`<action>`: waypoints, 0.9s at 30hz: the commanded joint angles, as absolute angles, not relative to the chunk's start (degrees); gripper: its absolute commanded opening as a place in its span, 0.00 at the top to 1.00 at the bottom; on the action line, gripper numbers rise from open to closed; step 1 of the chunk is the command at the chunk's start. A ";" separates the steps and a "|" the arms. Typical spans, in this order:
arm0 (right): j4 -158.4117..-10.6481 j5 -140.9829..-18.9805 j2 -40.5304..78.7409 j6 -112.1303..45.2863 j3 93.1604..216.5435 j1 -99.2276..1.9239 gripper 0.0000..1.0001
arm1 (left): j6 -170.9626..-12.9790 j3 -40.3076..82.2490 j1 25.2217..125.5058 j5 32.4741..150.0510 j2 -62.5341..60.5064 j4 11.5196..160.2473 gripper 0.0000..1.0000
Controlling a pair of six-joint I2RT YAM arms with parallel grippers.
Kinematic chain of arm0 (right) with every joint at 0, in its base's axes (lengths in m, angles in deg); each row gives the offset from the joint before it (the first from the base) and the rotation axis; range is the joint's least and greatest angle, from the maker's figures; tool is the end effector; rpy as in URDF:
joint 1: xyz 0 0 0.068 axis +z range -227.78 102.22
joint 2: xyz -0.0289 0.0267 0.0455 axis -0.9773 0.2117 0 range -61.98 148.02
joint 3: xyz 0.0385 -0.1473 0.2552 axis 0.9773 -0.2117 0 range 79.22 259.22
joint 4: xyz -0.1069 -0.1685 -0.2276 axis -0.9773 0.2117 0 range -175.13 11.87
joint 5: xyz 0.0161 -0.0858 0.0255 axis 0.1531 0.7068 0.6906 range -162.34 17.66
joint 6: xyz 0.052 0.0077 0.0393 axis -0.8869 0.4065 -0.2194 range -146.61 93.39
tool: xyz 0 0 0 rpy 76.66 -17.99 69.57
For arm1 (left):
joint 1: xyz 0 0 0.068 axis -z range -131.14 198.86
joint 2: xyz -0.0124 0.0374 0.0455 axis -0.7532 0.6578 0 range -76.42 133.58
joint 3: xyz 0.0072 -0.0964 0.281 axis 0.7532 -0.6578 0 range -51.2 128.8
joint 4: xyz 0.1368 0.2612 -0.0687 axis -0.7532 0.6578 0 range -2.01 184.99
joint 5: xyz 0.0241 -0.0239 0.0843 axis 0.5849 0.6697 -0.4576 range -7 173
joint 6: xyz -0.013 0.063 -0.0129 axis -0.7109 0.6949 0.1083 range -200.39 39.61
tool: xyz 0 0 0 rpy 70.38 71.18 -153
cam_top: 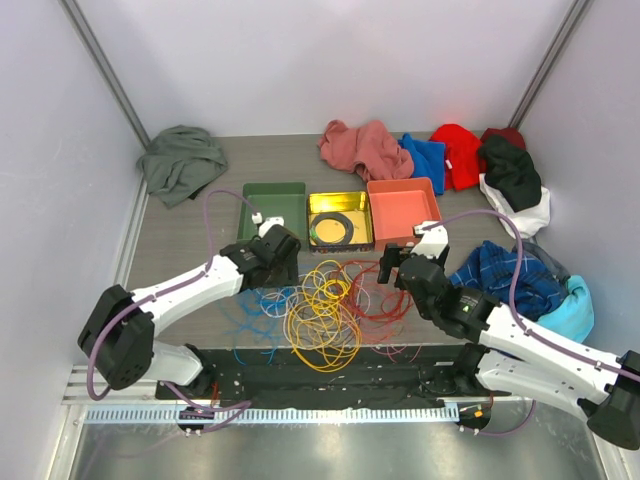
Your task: Untangle the cables
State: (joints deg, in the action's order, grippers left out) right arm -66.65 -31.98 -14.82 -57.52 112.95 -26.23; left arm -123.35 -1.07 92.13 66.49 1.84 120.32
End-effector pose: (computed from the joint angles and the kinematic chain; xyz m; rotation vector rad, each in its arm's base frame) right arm 0.1594 0.1470 0.2570 0.0424 1.9891 0.1749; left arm 0.2321 -0.1983 0.2059 -0.0914 2.5672 -0.1907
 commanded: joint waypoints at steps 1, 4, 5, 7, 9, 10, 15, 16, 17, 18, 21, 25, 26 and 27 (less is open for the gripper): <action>-67.99 -30.86 -14.95 -58.86 112.44 -26.19 0.10 | -125.30 -1.28 90.88 66.04 2.41 117.52 0.40; -67.99 -30.86 -15.13 -58.86 112.18 -26.27 0.10 | -125.65 -0.58 90.79 66.83 3.90 116.90 0.46; -67.99 -30.86 -15.13 -58.95 112.09 -26.19 0.10 | -125.74 -0.49 90.79 67.09 4.35 116.82 0.46; -67.99 -30.86 -15.04 -58.86 112.00 -26.27 0.10 | -126.00 -0.75 90.79 67.79 5.66 115.77 0.48; -67.99 -30.86 -15.04 -58.95 112.00 -26.19 0.10 | -126.53 -1.36 90.79 68.23 6.55 115.15 0.51; -68.07 -30.94 -15.04 -58.95 111.91 -26.19 0.10 | -126.71 -1.54 90.79 68.84 6.98 114.80 0.52; -67.90 -30.94 -15.04 -59.04 111.83 -26.27 0.10 | -127.59 -2.42 90.79 68.59 8.31 114.53 0.58; -67.90 -30.94 -14.87 -59.13 111.83 -26.19 0.10 | -127.76 -2.59 90.79 68.33 7.96 114.70 0.60; -67.81 -30.86 -14.87 -59.04 111.91 -26.19 0.10 | -127.85 -2.68 90.79 67.54 6.91 114.88 0.62; -67.90 -30.86 -14.87 -59.04 111.91 -26.27 0.10 | -127.85 -2.77 90.79 67.01 6.20 115.14 0.66; -67.90 -30.94 -14.34 -59.13 112.26 -26.19 0.10 | -127.41 -2.07 90.79 64.64 3.92 116.64 0.71; -67.99 -31.29 -13.29 -59.48 112.70 -26.19 0.11 | -126.45 -0.75 90.79 63.31 1.46 119.44 0.85; -67.99 -31.38 -13.28 -59.48 112.79 -26.27 0.11 | -126.36 -0.40 90.79 62.79 0.58 120.32 0.97; -67.90 -31.47 -13.37 -59.57 112.88 -26.19 0.11 | -126.36 -0.14 90.79 62.35 -1.60 121.03 1.00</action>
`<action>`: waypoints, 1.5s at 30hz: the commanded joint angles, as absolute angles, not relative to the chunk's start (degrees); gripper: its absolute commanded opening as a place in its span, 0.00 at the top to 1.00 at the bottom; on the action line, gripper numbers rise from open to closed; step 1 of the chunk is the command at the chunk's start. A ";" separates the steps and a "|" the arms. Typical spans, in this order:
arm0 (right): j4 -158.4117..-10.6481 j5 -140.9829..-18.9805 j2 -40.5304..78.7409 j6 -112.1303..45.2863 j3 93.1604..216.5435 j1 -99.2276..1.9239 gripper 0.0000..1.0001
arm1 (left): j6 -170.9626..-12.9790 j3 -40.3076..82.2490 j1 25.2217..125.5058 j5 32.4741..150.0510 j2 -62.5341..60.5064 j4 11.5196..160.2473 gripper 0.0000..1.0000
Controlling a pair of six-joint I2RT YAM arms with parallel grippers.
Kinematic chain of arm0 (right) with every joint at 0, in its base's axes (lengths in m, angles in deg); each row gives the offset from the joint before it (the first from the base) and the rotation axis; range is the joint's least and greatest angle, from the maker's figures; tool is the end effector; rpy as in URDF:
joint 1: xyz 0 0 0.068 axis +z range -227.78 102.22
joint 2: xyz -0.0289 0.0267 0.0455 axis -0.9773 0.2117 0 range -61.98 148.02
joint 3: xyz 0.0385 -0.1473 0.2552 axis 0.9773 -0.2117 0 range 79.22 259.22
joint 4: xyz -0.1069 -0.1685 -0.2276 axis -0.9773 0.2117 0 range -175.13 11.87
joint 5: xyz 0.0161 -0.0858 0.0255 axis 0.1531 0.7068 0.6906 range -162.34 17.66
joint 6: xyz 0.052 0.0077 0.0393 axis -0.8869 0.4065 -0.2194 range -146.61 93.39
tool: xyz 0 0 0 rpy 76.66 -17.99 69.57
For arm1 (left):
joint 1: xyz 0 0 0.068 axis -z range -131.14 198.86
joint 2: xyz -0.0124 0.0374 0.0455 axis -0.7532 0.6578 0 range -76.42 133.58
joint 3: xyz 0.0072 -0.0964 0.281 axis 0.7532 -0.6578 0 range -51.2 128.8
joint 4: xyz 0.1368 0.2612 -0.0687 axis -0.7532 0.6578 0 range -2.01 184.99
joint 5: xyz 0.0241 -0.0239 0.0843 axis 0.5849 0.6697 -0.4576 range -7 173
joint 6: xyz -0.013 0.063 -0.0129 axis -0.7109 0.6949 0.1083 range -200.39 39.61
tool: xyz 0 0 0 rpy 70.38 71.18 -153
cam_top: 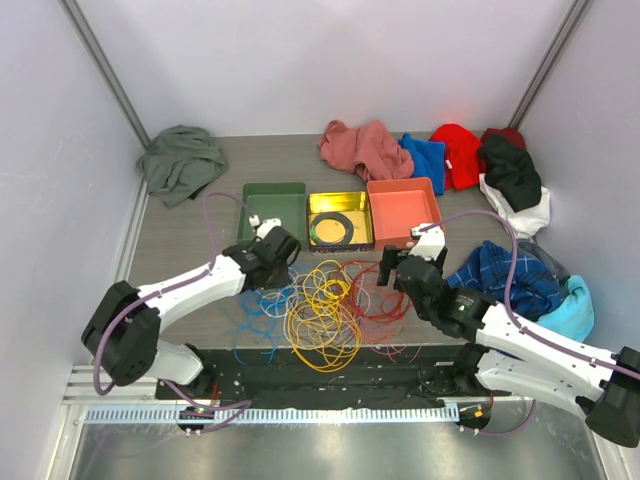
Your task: Untangle the cables
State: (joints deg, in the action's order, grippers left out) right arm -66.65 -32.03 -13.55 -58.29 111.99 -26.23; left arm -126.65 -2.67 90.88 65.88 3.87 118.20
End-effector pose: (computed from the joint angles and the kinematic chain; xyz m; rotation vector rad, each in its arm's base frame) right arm 0.1605 0.1484 0.2461 0.0380 2.0160 0.1539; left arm 0.2377 -0.1937 0.1887 -0.1927 2.5769 -0.1699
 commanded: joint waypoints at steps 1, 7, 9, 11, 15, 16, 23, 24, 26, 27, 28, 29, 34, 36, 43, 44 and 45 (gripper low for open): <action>-67.99 -31.56 -13.46 -59.65 112.88 -26.19 0.11 | -125.92 0.21 90.79 61.74 -2.76 121.56 1.00; -67.99 -32.09 -15.22 -59.48 114.19 -26.19 0.12 | -123.11 7.06 90.79 58.13 -12.94 126.92 1.00; -68.34 -32.87 -16.00 -59.13 114.72 -26.19 0.12 | -121.09 11.36 90.79 56.99 -15.76 126.75 1.00; -69.21 -33.84 -16.18 -58.87 115.25 -26.19 0.13 | -118.29 16.79 90.79 56.64 -18.49 126.40 1.00; -69.92 -35.69 -15.57 -58.78 116.39 -26.19 0.13 | -113.98 27.97 90.79 56.02 -19.20 125.87 1.00; -70.01 -36.13 -15.40 -58.95 116.92 -26.19 0.14 | -113.36 32.25 90.79 55.76 -18.86 126.04 1.00; -70.01 -37.98 -15.31 -59.30 118.85 -26.10 0.15 | -106.23 45.82 90.79 51.72 -12.90 125.07 1.00; -69.75 -37.98 -15.57 -59.48 119.12 -26.19 0.14 | -105.80 46.88 90.79 51.10 -12.01 125.51 1.00; -69.22 -37.89 -16.79 -59.57 119.12 -26.19 0.15 | -104.74 48.82 90.79 49.27 -8.94 126.74 1.00; -69.04 -37.71 -17.32 -59.57 118.95 -26.10 0.15 | -104.74 49.08 90.70 48.82 -7.79 127.36 1.00; -68.78 -37.71 -17.85 -59.83 118.77 -26.10 0.15 | -104.91 49.52 90.61 48.55 -6.82 127.97 1.00; -68.34 -37.62 -18.90 -59.92 118.68 -26.19 0.14 | -105.35 49.61 90.44 48.37 -5.77 129.37 1.00; -66.85 -36.40 -22.07 -60.09 116.92 -26.19 0.15 | -109.65 44.27 85.09 55.21 0.65 130.18 1.00; -66.06 -35.87 -23.30 -60.09 116.75 -26.19 0.15 | -111.41 39.62 83.41 57.07 1.71 128.43 1.00; -64.91 -34.55 -26.20 -60.44 115.25 -26.19 0.15 | -112.91 32.21 78.14 58.83 8.47 122.01 1.00; -64.82 -34.46 -26.29 -60.53 115.17 -26.10 0.15 | -113.26 31.86 77.78 59.01 9.18 121.57 1.00; -64.74 -34.46 -26.38 -60.71 114.73 -26.19 0.15 | -113.70 31.34 77.43 59.18 9.79 121.13 1.00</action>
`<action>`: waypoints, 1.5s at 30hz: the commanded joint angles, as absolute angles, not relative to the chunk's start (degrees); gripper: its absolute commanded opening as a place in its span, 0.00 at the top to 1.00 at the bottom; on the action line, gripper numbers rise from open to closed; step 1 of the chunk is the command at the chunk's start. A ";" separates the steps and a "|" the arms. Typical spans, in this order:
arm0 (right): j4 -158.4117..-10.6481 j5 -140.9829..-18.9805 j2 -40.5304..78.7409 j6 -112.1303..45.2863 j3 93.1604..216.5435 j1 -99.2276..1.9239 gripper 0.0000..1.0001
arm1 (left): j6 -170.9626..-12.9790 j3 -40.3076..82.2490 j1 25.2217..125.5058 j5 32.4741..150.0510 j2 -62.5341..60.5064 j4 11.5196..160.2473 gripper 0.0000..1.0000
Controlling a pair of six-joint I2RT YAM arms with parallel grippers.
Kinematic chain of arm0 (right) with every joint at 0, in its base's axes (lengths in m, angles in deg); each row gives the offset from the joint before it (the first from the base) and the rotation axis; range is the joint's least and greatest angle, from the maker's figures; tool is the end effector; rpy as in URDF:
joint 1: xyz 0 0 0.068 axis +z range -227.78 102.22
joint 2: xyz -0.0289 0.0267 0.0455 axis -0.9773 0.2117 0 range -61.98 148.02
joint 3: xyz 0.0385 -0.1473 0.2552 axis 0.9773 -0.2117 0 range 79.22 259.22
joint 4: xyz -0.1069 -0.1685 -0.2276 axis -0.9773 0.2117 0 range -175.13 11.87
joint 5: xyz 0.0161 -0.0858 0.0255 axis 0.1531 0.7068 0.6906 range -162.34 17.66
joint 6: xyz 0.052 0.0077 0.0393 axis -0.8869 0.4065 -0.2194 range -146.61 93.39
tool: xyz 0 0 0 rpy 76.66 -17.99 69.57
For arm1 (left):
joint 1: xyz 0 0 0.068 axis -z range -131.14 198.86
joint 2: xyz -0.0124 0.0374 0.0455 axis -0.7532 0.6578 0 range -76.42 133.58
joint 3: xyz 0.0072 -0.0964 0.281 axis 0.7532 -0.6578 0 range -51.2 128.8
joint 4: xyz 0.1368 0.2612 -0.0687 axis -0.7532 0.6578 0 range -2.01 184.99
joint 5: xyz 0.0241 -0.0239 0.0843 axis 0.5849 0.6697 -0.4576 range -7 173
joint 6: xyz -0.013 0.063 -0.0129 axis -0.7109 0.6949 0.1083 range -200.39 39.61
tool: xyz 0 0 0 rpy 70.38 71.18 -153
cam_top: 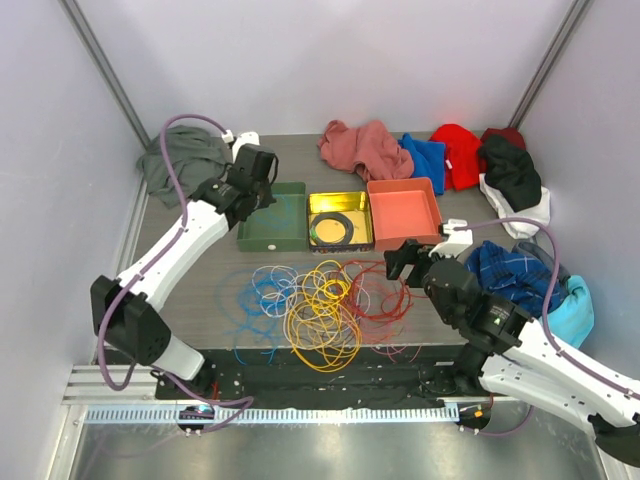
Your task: Untangle the cables
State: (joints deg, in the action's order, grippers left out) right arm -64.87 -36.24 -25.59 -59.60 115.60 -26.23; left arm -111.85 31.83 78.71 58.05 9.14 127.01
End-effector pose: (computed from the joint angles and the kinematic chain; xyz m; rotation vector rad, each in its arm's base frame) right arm 0.1385 0.1255 0.3049 0.1150 1.8717 0.4162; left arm 0.3396 -0.1698 0.3688 -0.2507 2.2031 -0.0862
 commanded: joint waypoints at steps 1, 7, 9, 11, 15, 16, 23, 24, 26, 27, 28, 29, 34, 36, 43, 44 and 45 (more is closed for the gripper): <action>-64.82 -34.55 -26.38 -60.80 114.55 -26.19 0.15 | -113.88 31.16 76.91 59.44 10.67 120.25 1.00; -64.73 -34.90 -26.38 -61.67 113.32 -26.19 0.15 | -114.32 31.59 75.67 60.50 16.03 117.87 1.00; -64.82 -34.99 -26.20 -61.85 113.14 -26.19 0.15 | -113.79 32.47 75.15 60.33 18.14 117.61 1.00; -64.82 -34.90 -25.85 -61.68 113.23 -26.19 0.15 | -112.65 33.61 74.71 59.45 19.72 118.13 1.00; -64.73 -34.72 -25.24 -61.24 113.41 -26.10 0.15 | -112.03 34.85 73.83 60.06 18.78 119.98 0.51; -64.73 -34.46 -25.15 -61.06 113.49 -26.19 0.15 | -111.94 34.41 73.83 60.41 17.72 119.37 0.43; -65.70 -36.12 -23.04 -61.32 112.62 -26.19 0.15 | -112.64 26.17 74.26 61.72 4.10 119.10 0.05; -66.14 -36.39 -22.69 -61.59 112.36 -26.19 0.15 | -113.08 24.23 75.48 62.34 1.74 119.10 0.05; -66.49 -37.44 -22.34 -61.59 111.83 -26.10 0.13 | -113.79 17.14 78.64 64.01 -4.41 118.40 0.09; -67.01 -37.71 -22.08 -61.59 111.56 -26.19 0.12 | -114.49 14.66 80.05 64.10 -6.26 118.22 0.11; -67.28 -37.89 -22.07 -61.76 111.39 -26.10 0.12 | -115.10 10.02 81.46 63.93 -9.42 118.05 0.12; -67.81 -38.15 -22.16 -61.94 110.86 -26.19 0.12 | -115.98 7.97 84.43 63.67 -10.58 117.96 0.14; -72.20 -38.68 -22.86 -62.20 109.02 -26.19 0.13 | -124.68 -3.53 91.14 65.41 -13.23 116.21 0.20; -72.90 -39.11 -22.69 -62.12 109.10 -26.19 0.14 | -126.96 -5.66 91.49 66.65 -12.53 113.92 0.21; -70.98 -40.61 -21.99 -62.82 109.98 -26.19 0.16 | -130.83 -10.50 91.58 67.53 -10.68 109.00 0.25; -70.63 -40.44 -22.07 -63.17 109.98 -26.10 0.16 | -131.54 -11.03 91.58 67.53 -10.42 108.30 0.26; -70.19 -40.35 -22.16 -63.34 109.98 -26.19 0.16 | -132.15 -11.47 91.58 67.53 -9.63 107.42 0.27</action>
State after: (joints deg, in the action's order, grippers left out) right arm -69.31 -40.37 -22.18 -61.55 108.89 -26.23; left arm -127.98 -10.23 91.50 67.10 -10.40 114.58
